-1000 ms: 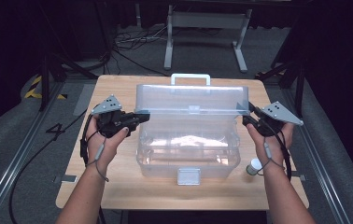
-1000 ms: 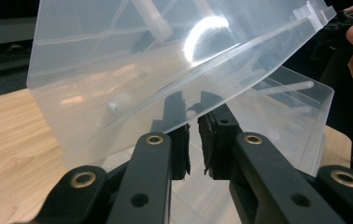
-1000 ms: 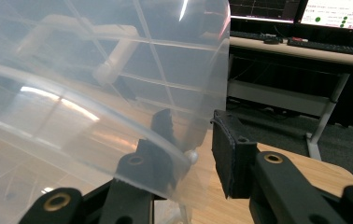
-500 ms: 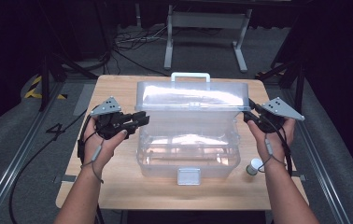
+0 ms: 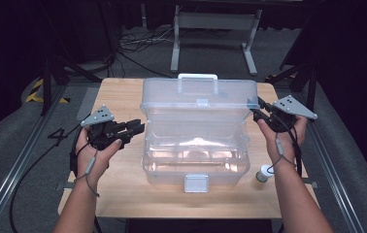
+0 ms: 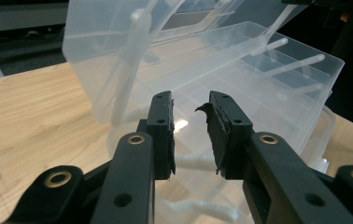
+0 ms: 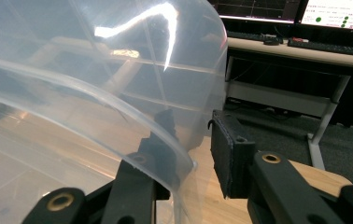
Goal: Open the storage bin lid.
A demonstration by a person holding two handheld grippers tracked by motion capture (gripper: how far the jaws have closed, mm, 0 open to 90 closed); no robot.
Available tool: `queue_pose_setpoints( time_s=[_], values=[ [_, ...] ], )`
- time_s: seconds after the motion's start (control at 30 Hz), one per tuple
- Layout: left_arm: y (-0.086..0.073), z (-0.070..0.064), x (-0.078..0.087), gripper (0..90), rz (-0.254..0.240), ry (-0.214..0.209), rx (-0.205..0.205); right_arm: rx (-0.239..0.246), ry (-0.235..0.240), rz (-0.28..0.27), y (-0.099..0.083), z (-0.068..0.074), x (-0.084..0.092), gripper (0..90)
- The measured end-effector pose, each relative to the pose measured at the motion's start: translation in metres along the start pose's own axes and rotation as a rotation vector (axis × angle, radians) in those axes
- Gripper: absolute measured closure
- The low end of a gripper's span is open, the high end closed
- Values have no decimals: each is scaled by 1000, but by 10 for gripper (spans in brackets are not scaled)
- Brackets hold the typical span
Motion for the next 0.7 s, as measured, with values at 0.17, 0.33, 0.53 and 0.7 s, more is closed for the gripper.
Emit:
queue_pose_setpoints(
  time_s=[0.17,0.33,0.53,0.7],
  values=[
    [-5,2,6,714,2,16,17,17,-8,-35,4,1,-1,702],
    [-8,2,10,713,4,27,28,21,-17,-41,9,1,-4,710],
    [-11,5,14,712,6,39,37,22,-31,-39,11,0,-7,730],
    [-14,8,15,694,12,45,46,4,-26,-42,14,-2,-9,751]
  ],
)
Point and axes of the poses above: each handheld gripper's, and its own axes: x roughly backward along the jaws, y roughly out of its top, z roughly to its left, the point moved 4 cm from there along -x, roughly forward along the jaws, and after that the axes turned 13 degrees about -x, right-handed, at the moved point
